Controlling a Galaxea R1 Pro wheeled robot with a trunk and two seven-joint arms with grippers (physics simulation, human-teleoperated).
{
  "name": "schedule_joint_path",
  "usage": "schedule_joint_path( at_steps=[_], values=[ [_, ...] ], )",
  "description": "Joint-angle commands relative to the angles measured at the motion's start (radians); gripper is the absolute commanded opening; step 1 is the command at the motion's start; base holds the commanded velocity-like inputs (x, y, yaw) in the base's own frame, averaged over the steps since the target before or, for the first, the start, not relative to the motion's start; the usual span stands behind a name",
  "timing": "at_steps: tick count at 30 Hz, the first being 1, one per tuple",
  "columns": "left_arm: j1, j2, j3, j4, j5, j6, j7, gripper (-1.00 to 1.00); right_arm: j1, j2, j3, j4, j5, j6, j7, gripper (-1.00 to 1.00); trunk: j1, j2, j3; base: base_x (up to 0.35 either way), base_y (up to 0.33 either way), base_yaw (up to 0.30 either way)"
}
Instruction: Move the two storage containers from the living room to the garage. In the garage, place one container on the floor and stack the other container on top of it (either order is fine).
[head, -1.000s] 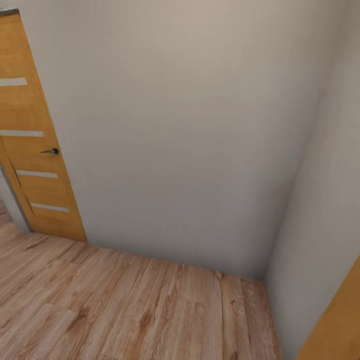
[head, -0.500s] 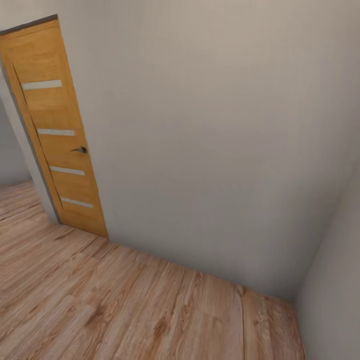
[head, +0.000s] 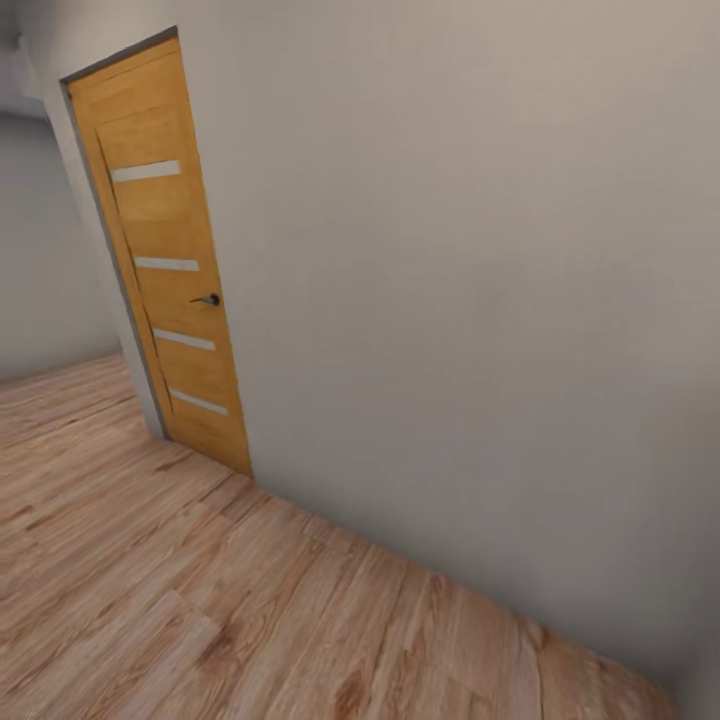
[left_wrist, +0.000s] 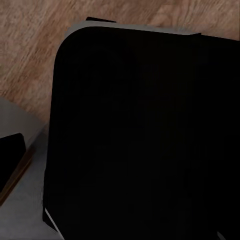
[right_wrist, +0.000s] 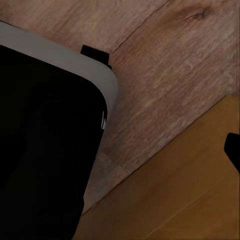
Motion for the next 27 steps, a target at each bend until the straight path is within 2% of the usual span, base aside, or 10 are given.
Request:
schedule_joint_path(
  at_steps=[1, 15, 20, 27],
  values=[
    [0.0, 0.0, 0.002, -0.001, 0.007, -0.001, -0.001, 1.0, -0.001, 0.0, 0.008, 0.002, -0.009, -0.003, -0.001, 1.0, 0.001, 0.0, -0.001, 0.316, 0.0, 0.277],
    [0.0, 0.0, 0.002, -0.001, 0.007, -0.002, -0.001, 1.0, -0.001, 0.001, 0.008, 0.002, -0.009, -0.005, -0.001, 1.0, 0.001, 0.0, -0.001, 0.316, 0.0, 0.277],
    [0.0, 0.0, 0.001, -0.001, 0.005, -0.003, -0.001, 1.0, -0.001, 0.0, 0.009, 0.002, -0.015, -0.044, -0.008, 1.0, 0.001, 0.0, -0.001, 0.313, 0.0, 0.277],
    [0.0, 0.0, 0.0, -0.001, 0.003, -0.003, -0.001, 1.0, -0.001, 0.027, 0.01, 0.001, -0.015, -0.059, -0.013, 1.0, 0.001, 0.0, -0.001, 0.301, 0.0, 0.277]
  ],
)
